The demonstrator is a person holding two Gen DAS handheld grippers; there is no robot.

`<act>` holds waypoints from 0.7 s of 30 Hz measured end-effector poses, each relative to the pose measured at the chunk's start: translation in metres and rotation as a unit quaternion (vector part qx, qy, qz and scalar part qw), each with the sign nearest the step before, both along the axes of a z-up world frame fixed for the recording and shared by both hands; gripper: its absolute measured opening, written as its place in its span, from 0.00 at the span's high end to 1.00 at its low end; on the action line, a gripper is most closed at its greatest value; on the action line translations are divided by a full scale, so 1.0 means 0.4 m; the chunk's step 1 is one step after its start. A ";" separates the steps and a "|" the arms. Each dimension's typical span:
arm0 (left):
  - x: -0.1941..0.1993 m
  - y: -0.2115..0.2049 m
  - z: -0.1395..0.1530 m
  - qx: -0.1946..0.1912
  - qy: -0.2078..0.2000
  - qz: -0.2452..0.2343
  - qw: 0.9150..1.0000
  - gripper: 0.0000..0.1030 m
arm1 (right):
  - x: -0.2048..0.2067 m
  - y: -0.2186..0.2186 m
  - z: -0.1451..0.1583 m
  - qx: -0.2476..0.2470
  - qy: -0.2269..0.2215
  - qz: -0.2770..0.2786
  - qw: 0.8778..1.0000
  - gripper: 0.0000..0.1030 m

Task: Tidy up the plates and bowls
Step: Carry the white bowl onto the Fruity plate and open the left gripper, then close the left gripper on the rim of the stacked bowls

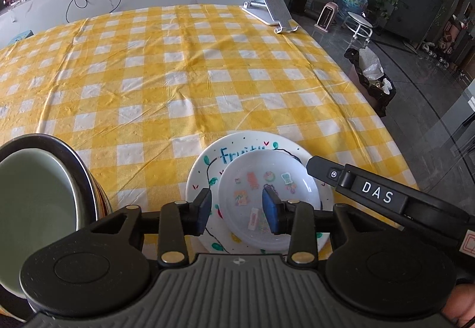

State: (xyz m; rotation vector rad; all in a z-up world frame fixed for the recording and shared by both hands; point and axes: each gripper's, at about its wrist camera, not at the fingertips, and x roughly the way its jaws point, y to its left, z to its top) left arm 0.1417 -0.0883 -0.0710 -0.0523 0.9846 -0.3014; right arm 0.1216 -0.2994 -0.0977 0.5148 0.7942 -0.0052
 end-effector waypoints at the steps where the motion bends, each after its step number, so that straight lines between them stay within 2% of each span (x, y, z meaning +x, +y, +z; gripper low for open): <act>1: -0.005 0.002 0.013 -0.002 -0.004 -0.003 1.000 0.55 | -0.002 -0.002 0.003 -0.001 -0.001 -0.003 1.000 0.65; 4: -0.019 0.015 0.055 -0.009 -0.018 -0.010 1.000 0.50 | -0.009 -0.004 0.014 -0.010 -0.004 -0.007 1.000 0.61; 6: -0.027 0.027 0.083 -0.010 -0.023 -0.018 1.000 0.43 | -0.012 0.003 0.026 -0.019 -0.005 -0.003 1.000 0.57; 8: -0.034 0.044 0.108 -0.003 -0.029 -0.025 0.999 0.37 | -0.019 0.008 0.042 -0.028 -0.012 -0.004 1.000 0.48; 10: -0.046 0.069 0.135 0.005 -0.037 -0.024 0.999 0.35 | -0.028 0.016 0.062 -0.037 -0.015 -0.003 0.999 0.48; 13: -0.058 0.120 0.170 -0.002 -0.048 -0.009 0.999 0.33 | -0.039 0.039 0.091 -0.046 -0.012 0.001 0.999 0.46; 15: -0.066 0.158 0.192 -0.012 -0.058 0.003 0.998 0.31 | -0.044 0.073 0.117 -0.076 -0.002 0.000 0.997 0.31; 16: -0.069 0.177 0.202 -0.016 -0.063 0.009 0.998 0.31 | -0.052 0.088 0.130 -0.088 -0.008 -0.007 0.996 0.19; 18: -0.079 0.214 0.218 -0.021 -0.074 0.023 0.997 0.30 | -0.067 0.117 0.157 -0.095 -0.030 -0.005 0.995 0.18; 21: -0.091 0.269 0.234 -0.027 -0.085 0.045 0.995 0.28 | -0.069 0.162 0.188 -0.079 -0.026 0.017 0.996 0.18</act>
